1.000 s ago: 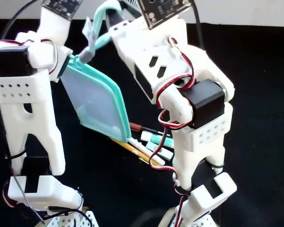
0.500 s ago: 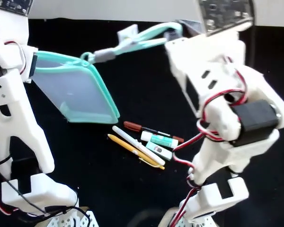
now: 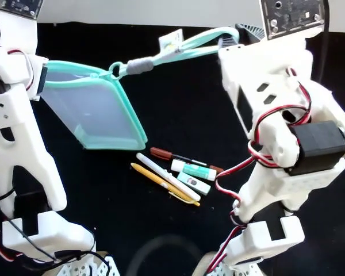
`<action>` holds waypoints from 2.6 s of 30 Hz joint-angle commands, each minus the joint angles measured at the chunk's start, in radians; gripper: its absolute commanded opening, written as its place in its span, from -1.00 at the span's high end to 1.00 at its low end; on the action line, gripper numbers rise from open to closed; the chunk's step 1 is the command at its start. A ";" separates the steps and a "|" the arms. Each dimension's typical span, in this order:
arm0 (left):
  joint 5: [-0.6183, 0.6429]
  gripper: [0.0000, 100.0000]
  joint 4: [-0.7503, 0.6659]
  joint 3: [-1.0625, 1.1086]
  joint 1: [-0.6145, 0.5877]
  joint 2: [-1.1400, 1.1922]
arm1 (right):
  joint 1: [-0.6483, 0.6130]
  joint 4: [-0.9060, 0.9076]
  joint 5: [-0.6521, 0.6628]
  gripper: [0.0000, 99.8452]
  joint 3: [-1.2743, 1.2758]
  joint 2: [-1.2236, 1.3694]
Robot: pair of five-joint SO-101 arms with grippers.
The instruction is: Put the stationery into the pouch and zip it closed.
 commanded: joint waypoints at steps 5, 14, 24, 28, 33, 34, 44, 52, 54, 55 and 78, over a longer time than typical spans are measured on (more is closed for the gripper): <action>0.008 0.99 -0.002 -0.004 0.022 -0.001 | -0.165 -0.137 -0.617 0.21 -0.018 -0.033; 0.008 0.99 -0.003 -0.004 0.062 0.001 | -0.186 -0.185 -0.638 0.21 -0.028 -0.044; 0.006 0.99 -0.005 -0.002 0.058 0.001 | -0.223 0.022 -0.566 0.21 0.260 -0.025; 0.006 0.99 -0.008 -0.002 0.058 0.001 | -0.358 0.021 -0.560 0.21 0.504 -0.045; 0.006 0.99 -0.003 -0.002 0.058 0.001 | -0.366 0.019 -0.565 0.21 0.911 -0.045; 0.006 0.99 -0.003 -0.002 0.058 0.001 | -0.351 0.018 -0.565 0.21 0.987 -0.045; 0.008 0.99 -0.002 -0.002 0.058 0.001 | -0.323 -0.101 -0.488 0.21 1.534 -0.042; 0.008 0.99 -0.002 -0.002 0.058 0.001 | -0.363 -0.268 -0.437 0.21 1.704 -0.047; 0.008 0.99 -0.002 -0.002 0.058 0.001 | -0.363 -0.303 -0.399 0.21 1.721 -0.047; 0.006 0.99 -0.003 -0.002 0.058 0.001 | -0.363 -0.315 -0.342 0.21 1.724 -0.047; 0.005 0.99 -0.002 0.116 0.058 -0.008 | -0.216 -0.515 0.310 0.51 1.817 -0.042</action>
